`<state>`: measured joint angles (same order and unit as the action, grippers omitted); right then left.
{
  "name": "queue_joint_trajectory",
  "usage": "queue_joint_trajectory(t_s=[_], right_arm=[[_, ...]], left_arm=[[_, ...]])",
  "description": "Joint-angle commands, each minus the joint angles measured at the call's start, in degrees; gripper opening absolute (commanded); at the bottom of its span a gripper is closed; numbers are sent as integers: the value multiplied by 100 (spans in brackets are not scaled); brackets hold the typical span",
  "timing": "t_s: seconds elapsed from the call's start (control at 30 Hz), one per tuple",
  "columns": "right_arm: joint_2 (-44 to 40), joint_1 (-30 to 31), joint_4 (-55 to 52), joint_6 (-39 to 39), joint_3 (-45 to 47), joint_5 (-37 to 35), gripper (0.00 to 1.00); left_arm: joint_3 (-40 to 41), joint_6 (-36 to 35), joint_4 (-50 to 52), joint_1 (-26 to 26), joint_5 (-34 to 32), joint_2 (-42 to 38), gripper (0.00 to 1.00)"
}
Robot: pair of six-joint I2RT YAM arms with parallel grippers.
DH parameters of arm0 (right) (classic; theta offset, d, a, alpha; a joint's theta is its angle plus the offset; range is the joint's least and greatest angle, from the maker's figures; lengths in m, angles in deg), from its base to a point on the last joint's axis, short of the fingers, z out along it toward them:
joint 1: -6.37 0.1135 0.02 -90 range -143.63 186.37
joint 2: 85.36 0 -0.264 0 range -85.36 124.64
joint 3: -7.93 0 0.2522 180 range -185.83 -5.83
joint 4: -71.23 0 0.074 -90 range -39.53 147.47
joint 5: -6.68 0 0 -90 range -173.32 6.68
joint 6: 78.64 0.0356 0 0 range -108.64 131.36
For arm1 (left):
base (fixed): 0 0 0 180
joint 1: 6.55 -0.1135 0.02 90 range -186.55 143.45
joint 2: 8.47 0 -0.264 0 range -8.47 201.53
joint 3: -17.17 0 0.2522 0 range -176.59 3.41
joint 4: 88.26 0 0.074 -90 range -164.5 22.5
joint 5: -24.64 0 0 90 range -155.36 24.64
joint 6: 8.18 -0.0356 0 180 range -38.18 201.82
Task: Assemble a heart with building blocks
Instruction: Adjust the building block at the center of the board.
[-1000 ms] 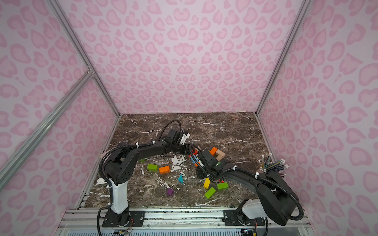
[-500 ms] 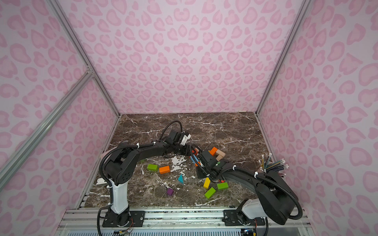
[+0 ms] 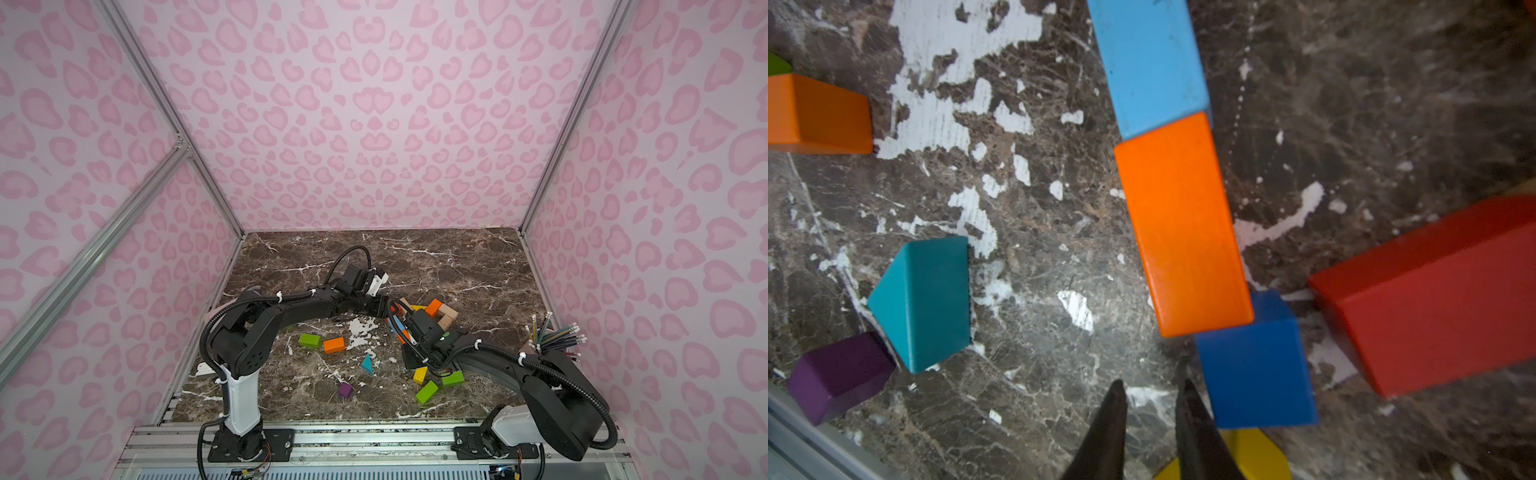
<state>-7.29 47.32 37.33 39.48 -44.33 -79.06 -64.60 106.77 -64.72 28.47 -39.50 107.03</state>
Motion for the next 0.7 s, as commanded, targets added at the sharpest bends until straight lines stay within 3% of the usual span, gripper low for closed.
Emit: queue_joint_trajectory(t_s=[0.0, 0.3, 0.67], right_arm=[[24, -21, -112, -2, -70, -234, 25], [40, -113, -201, -202, -137, -360, 24], [-168, -108, 125, -413, -107, 308, 24]], left_arm=[[-12, -69, -85, -5, 12, -72, 64], [-20, -61, -89, -5, 16, -63, 64], [-55, -53, -53, -7, -4, -81, 64]])
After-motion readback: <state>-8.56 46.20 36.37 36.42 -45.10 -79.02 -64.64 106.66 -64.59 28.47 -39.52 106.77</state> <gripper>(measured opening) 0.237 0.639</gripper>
